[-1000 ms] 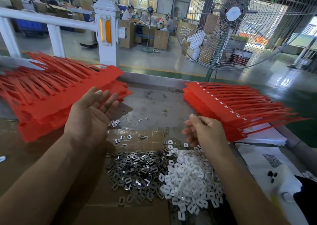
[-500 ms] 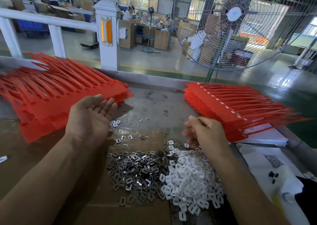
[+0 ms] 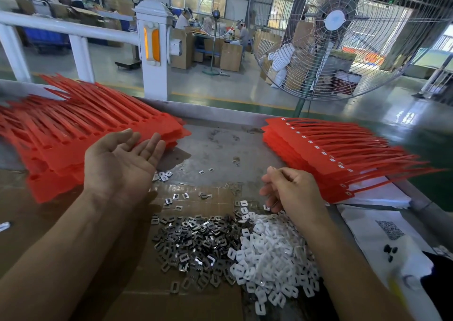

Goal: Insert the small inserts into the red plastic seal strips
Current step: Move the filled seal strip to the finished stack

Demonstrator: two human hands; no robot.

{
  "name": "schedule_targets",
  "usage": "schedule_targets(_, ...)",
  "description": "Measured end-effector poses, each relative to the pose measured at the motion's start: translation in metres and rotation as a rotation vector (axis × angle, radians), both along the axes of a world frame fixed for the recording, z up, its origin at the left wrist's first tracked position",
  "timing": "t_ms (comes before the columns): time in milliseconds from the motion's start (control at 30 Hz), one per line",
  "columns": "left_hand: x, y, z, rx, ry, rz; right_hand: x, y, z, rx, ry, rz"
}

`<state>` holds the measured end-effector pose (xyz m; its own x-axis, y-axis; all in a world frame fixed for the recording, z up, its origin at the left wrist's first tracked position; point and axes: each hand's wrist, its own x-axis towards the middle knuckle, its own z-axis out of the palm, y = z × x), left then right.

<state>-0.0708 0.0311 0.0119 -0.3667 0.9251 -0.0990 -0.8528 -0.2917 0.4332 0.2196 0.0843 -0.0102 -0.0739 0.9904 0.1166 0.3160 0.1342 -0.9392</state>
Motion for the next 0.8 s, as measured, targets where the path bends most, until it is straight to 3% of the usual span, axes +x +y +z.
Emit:
schedule_targets(167, -0.0029, -0.0051, 0.0070, 0.059, -0.029, -0.012, 0.0005, 0.0023, -0.0028, 0.006, -0.007, 0.004)
schedule_targets(800, -0.0040, -0.0019, -0.0008, 0.003, -0.050, -0.012, -0.0009, 0.0030, -0.0063, 0.007, -0.056, 0.025)
